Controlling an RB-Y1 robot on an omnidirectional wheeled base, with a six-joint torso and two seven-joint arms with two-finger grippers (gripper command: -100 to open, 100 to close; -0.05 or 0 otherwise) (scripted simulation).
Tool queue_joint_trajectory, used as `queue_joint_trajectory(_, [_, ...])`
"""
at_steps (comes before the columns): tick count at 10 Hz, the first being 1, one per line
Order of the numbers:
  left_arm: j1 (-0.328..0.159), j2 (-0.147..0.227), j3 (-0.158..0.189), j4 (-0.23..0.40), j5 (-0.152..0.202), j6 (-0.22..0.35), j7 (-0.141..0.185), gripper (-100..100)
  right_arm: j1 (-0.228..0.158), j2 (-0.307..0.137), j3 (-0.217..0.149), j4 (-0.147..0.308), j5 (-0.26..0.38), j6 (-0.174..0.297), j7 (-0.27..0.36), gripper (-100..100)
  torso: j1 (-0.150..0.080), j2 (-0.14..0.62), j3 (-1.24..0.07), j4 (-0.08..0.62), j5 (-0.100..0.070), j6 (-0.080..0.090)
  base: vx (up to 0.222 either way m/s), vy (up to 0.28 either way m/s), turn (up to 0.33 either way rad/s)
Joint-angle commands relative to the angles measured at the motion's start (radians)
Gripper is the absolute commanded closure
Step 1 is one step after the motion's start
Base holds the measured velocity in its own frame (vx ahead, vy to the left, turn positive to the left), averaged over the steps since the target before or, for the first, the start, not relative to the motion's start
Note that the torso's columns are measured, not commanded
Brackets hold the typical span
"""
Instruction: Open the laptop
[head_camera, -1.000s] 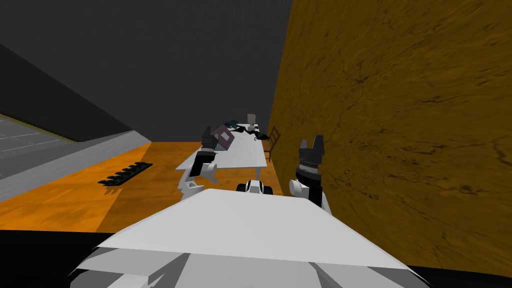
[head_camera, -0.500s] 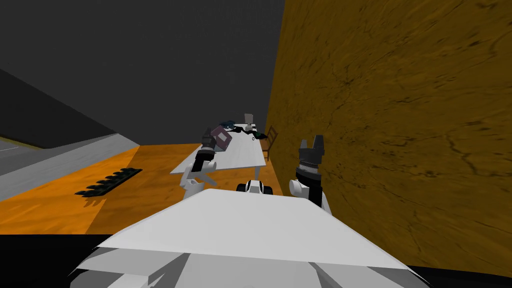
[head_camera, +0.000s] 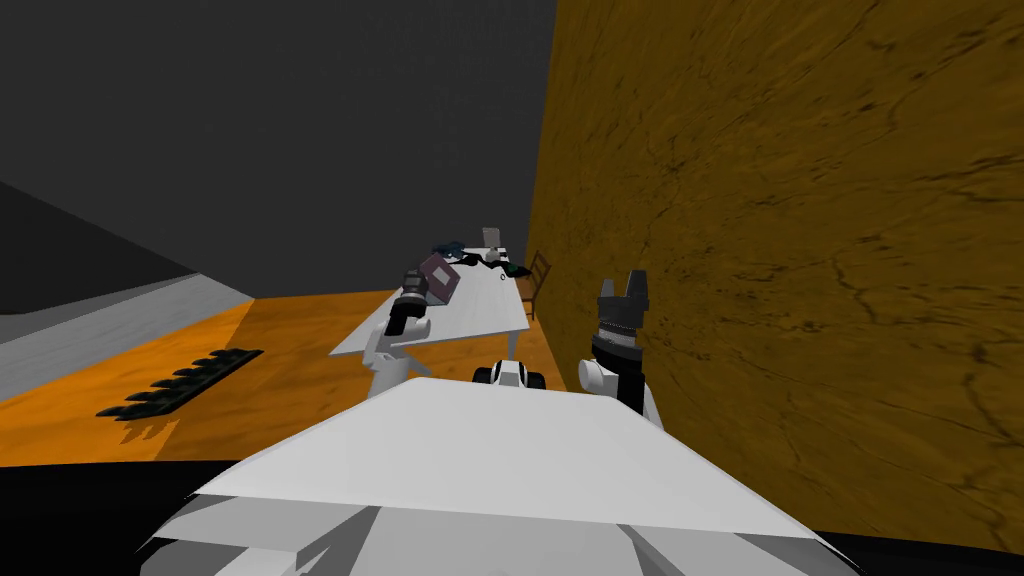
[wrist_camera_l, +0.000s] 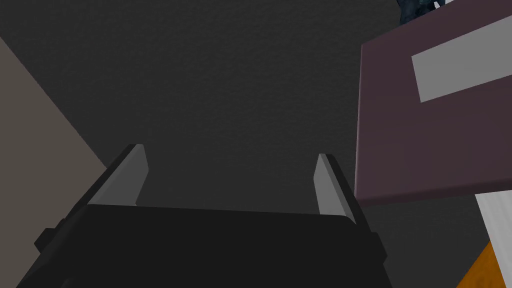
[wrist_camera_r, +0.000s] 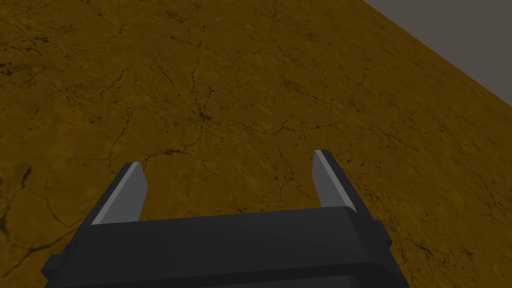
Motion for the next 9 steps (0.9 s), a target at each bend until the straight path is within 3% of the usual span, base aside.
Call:
queue_joint_trajectory(1, [-0.032,0.005,0.040,0.031,-0.019,0.069,-0.010,-100,0.000,0.000,0.000,0.000,0.000,0.000,0.000,0,0.000,0.000,0.000,0.000,0.000,0.001,-0.014,0.017,-0.143])
queue_joint_trajectory(3, [-0.067,0.016,0.078,0.070,-0.039,0.123,-0.021,-100,0.000,0.000,0.000,0.000,0.000,0.000,0.000,0,0.000,0.000,0.000,0.000,0.000,0.001,-0.023,0.024,-0.136])
queue_joint_trajectory(4, [-0.067,0.016,0.078,0.070,-0.039,0.130,-0.021,-100,0.000,0.000,0.000,0.000,0.000,0.000,0.000,0,0.000,0.000,0.000,0.000,0.000,0.000,-0.017,0.020,-0.046])
queue_joint_trajectory(8, [-0.137,0.050,0.154,0.146,-0.077,0.250,-0.042,-100,0.000,0.000,0.000,0.000,0.000,0.000,0.000,0,0.000,0.000,0.000,0.000,0.000,0.001,-0.020,0.019,-0.120])
queue_joint_trajectory(9, [-0.137,0.050,0.154,0.146,-0.077,0.250,-0.042,-100,0.000,0.000,0.000,0.000,0.000,0.000,0.000,0,0.001,0.000,0.000,0.000,0.000,0.000,-0.017,0.017,-0.032])
